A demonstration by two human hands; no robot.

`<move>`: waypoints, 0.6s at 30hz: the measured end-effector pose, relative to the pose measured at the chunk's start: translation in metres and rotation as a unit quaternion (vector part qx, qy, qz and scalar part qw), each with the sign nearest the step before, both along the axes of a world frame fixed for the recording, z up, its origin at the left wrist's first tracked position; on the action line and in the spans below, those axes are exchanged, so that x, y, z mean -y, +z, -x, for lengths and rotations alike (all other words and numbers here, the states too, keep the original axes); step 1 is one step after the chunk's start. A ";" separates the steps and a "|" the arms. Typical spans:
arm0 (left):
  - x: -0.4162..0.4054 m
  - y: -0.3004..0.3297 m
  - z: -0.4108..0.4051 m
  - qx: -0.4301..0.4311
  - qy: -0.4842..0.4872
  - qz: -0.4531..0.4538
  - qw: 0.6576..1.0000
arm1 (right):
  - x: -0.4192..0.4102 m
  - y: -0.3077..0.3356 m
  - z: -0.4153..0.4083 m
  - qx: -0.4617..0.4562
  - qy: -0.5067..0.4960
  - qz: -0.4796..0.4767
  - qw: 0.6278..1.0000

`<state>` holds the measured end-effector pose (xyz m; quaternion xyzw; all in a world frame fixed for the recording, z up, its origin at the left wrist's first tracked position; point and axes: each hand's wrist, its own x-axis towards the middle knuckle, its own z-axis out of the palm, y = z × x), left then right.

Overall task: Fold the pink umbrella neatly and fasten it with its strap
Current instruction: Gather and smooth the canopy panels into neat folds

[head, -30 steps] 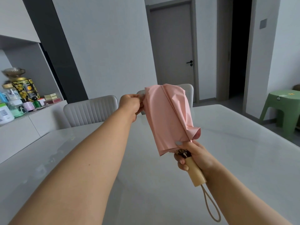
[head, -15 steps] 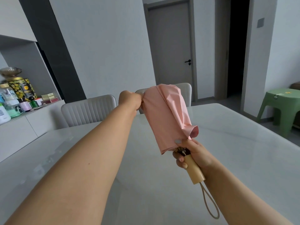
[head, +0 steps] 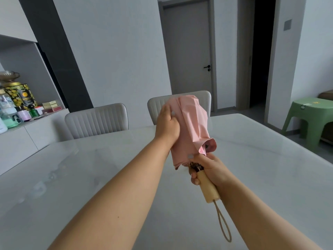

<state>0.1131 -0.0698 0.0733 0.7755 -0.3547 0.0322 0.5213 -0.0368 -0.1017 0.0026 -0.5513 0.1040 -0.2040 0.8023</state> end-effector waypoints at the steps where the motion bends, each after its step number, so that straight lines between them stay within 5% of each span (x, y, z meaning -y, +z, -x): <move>1: 0.002 -0.004 -0.001 -0.036 -0.002 0.024 0.999 | 0.000 0.000 0.000 -0.004 0.009 0.003 1.000; 5: 0.000 -0.011 0.002 -0.155 0.019 0.083 0.984 | 0.000 0.002 0.001 -0.011 0.035 0.033 0.999; 9: -0.010 -0.020 0.004 -0.377 -0.114 0.194 0.899 | 0.003 0.006 0.007 0.003 0.053 0.055 0.997; 13: -0.009 -0.019 0.006 -0.418 -0.167 0.236 0.861 | 0.003 0.009 0.009 0.008 0.059 0.074 0.995; 18: -0.006 -0.019 0.003 -0.404 -0.161 0.247 0.866 | 0.009 0.006 0.004 0.011 0.065 0.020 0.998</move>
